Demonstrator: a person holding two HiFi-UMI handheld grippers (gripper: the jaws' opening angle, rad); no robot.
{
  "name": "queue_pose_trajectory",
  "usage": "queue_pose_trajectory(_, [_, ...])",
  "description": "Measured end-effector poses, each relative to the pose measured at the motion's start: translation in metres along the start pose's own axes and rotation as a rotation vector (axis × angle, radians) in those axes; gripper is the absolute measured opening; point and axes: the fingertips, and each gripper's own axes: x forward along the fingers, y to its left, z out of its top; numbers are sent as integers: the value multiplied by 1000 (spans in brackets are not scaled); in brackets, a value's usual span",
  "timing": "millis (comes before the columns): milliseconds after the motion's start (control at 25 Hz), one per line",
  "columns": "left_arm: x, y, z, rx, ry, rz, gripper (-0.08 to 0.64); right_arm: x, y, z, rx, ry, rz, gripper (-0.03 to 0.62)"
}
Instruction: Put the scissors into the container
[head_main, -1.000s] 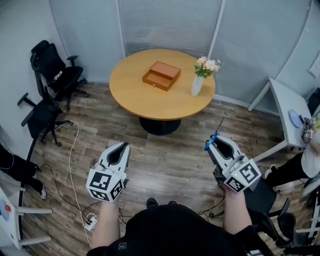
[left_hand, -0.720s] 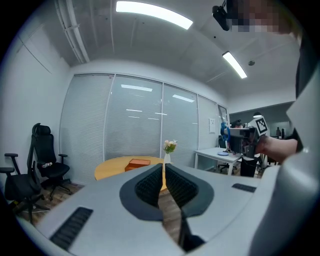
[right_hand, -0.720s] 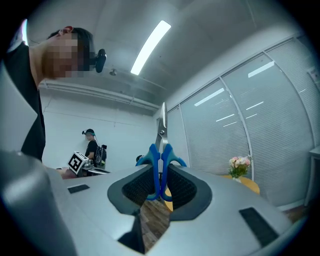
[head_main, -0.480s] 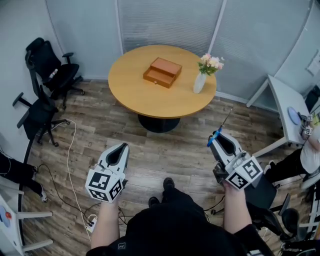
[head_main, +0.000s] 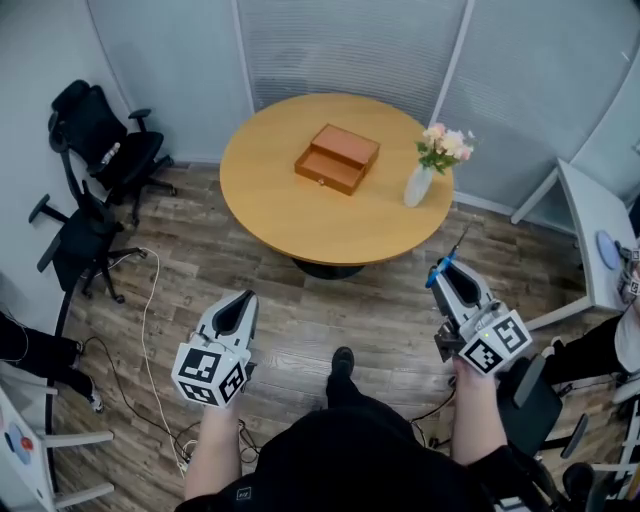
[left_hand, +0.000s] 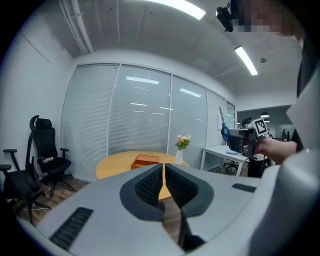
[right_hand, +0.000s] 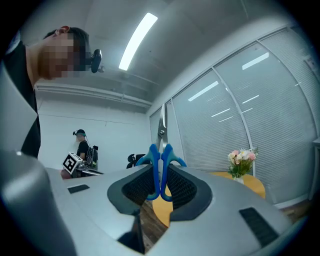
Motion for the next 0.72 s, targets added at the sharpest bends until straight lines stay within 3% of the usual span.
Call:
queue_pose_trajectory(360, [116, 27, 39, -20, 7, 27, 26, 89, -93, 4, 8, 40, 75, 100])
queue_pose_trajectory(720, [165, 48, 64, 1, 12, 56, 26, 130, -132, -9, 57, 62, 120, 100])
